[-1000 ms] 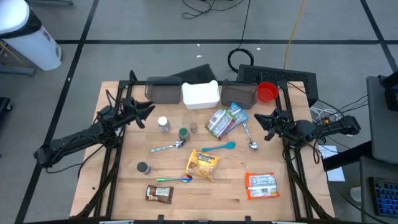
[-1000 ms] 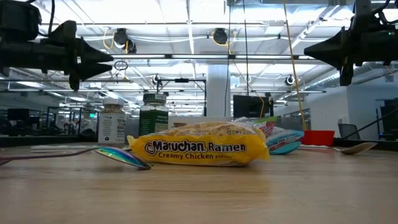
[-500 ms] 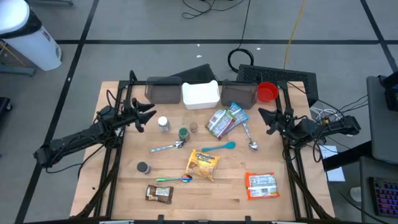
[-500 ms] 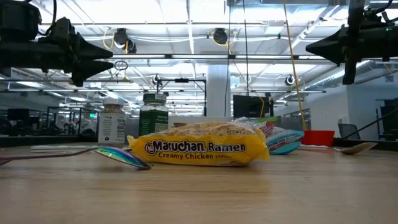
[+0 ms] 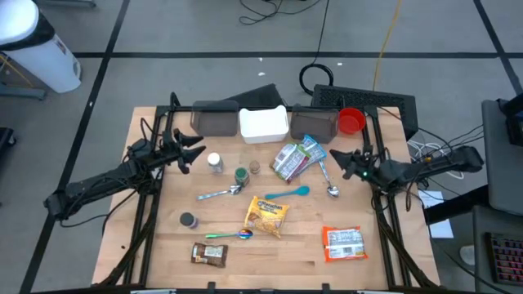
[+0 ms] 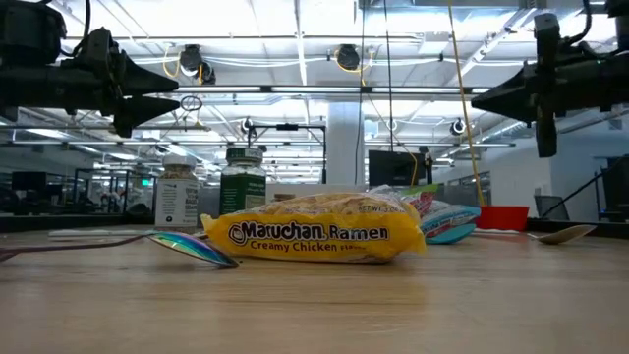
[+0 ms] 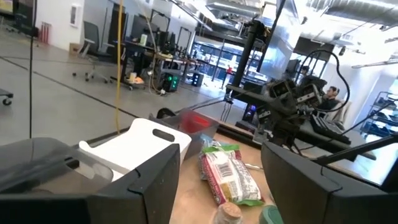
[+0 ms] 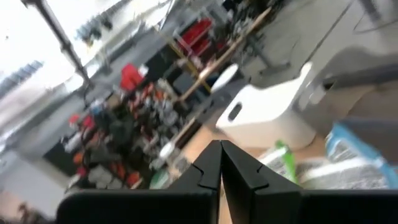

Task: Pick & Place Food Item
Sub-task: Put the white seasoning bottle into the right black bin

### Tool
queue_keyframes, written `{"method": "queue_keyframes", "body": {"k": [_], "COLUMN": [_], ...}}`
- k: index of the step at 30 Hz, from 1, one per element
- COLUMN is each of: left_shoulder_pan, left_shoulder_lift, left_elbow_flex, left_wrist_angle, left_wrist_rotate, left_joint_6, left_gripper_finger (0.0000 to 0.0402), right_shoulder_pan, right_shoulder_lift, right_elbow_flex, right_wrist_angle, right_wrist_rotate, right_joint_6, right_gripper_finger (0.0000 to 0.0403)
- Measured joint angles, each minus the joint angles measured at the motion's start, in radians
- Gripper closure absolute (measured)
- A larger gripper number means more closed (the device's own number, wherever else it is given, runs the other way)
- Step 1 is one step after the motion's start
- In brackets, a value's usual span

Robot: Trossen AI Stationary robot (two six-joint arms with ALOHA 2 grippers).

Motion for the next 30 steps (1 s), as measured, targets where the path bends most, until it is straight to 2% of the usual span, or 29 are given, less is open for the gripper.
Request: {"method": "queue_keyframes", "body": {"k": [4, 7, 11, 15, 20, 25, 30], "left_shoulder_pan": [0.0, 0.0, 0.0, 0.0, 0.0, 0.0, 0.0], "left_shoulder_lift": [0.047, 0.09, 0.149, 0.2, 0.256, 0.313, 0.345], "left_elbow_flex": [0.0, 0.0, 0.0, 0.0, 0.005, 0.008, 0.008], "left_wrist_angle": [0.0, 0.016, 0.101, 0.191, 0.198, 0.182, 0.181], "left_wrist_rotate": [0.001, -0.004, -0.069, -0.106, -0.076, 0.0, 0.033], "left_joint_6": [-0.006, -0.017, -0.003, 0.071, 0.112, 0.105, 0.088], "left_gripper_finger": [0.0149, 0.0128, 0.0106, 0.0102, 0.0115, 0.013, 0.0134], "right_shoulder_pan": [0.0, 0.0, 0.001, 0.0, -0.019, -0.07, -0.152], "right_shoulder_lift": [0.157, 0.273, 0.431, 0.581, 0.745, 0.85, 0.926], "right_elbow_flex": [0.0, 0.006, 0.053, 0.138, 0.254, 0.336, 0.353], "right_wrist_angle": [0.188, 0.398, 0.597, 0.646, 0.665, 0.685, 0.762], "right_wrist_rotate": [-0.063, -0.152, -0.243, -0.257, -0.253, -0.253, -0.253], "right_joint_6": [-0.029, -0.127, -0.273, -0.402, -0.584, -0.769, -0.835], "right_gripper_finger": [0.0368, 0.0336, 0.0287, 0.0242, 0.0208, 0.0197, 0.0202]}}
